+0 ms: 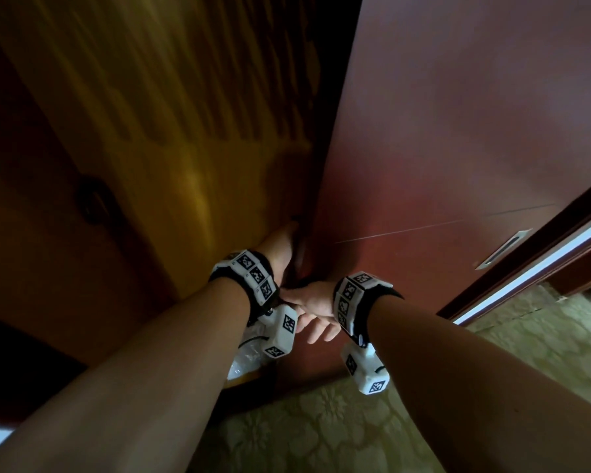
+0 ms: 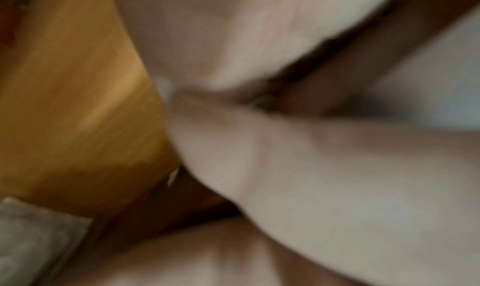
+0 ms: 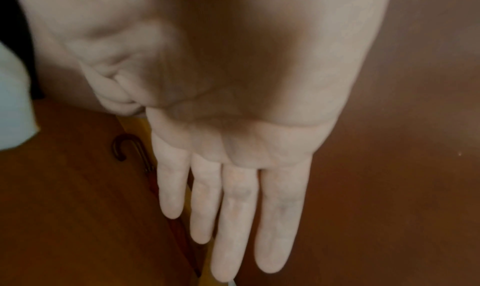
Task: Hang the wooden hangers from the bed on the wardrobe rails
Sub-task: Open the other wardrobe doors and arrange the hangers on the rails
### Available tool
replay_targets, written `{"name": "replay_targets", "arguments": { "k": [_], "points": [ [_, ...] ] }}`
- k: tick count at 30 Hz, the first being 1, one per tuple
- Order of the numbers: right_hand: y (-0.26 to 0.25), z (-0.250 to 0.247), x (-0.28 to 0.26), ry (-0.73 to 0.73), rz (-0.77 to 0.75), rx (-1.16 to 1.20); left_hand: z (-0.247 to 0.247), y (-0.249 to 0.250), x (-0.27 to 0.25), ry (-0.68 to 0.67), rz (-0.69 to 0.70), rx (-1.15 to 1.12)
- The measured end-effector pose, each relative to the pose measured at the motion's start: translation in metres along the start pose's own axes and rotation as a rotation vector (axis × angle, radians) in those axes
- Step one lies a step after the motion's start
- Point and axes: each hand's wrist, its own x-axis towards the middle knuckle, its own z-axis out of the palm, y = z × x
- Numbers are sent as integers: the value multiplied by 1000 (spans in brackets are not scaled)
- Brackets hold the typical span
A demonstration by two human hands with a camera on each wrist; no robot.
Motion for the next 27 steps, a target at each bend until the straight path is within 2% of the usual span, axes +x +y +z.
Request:
{"name": "replay_targets", "arguments": {
  "k": [1,3,4,6,7,10,16,21,27],
  "points": [
    [-1,0,0,-25,3,-12,-2,1,-4,-35,2,-46],
    [-2,-1,1,-45,10,-41,-2,5,-20,59,2,-7],
    [-3,0,2,-50,15,-37,-5,3,-25,106,-6,-75],
    [-4,4,2,-52,16,-22,-6,-1,-38,90,3,-164],
    [-4,5,5,-46,10,-13,-7,-6,-42,85,28,-133],
    [-6,9,5,-17,18,2,-19,-13,-53,78,-7,-133],
    [-22,24,3,-10,-18,10,-49,-23,-77,181,6,-131],
    [-52,37,13,6,10,-39,-77,-31,-98,336,7,-173],
    [-85,62,7,69,-89,-186,-116,-42,-132,483,13,-233]
  ]
}}
